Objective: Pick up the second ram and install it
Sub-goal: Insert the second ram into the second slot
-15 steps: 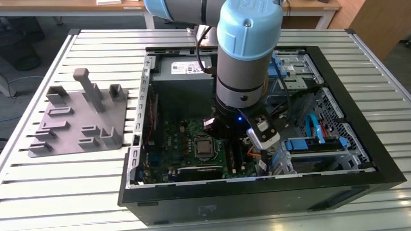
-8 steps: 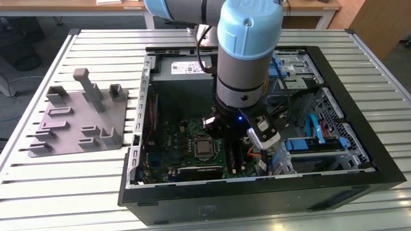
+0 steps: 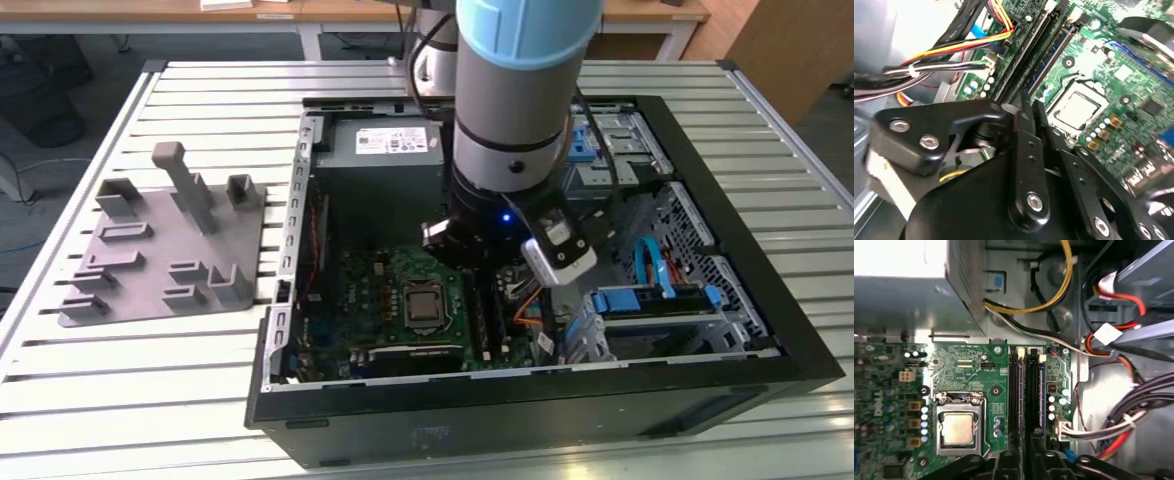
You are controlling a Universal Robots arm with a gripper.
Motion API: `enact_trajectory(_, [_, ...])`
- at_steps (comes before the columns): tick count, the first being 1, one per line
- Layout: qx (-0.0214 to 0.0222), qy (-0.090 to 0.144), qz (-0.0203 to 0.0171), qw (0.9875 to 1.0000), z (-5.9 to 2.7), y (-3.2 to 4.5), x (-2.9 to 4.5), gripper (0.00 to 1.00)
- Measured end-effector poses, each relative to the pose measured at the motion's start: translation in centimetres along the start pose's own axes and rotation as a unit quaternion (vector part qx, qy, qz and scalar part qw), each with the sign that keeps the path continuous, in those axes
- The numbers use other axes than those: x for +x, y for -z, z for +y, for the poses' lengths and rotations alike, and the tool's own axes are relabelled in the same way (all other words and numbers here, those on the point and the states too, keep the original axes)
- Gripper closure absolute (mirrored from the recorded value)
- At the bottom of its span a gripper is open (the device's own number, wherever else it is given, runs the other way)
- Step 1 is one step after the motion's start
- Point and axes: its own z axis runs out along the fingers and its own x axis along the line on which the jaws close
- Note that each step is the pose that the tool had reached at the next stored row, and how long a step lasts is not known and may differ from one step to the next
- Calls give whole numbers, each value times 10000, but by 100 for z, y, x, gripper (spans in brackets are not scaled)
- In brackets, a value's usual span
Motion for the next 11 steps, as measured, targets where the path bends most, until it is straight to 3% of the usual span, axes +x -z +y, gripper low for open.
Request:
enact_trajectory(2, [12,0,0,10000,6,73,-3,87])
enact_trajectory(5, [31,1,0,10000,11,150,-7,90])
enact_trajectory(11, [30,1,0,10000,11,156,-7,90])
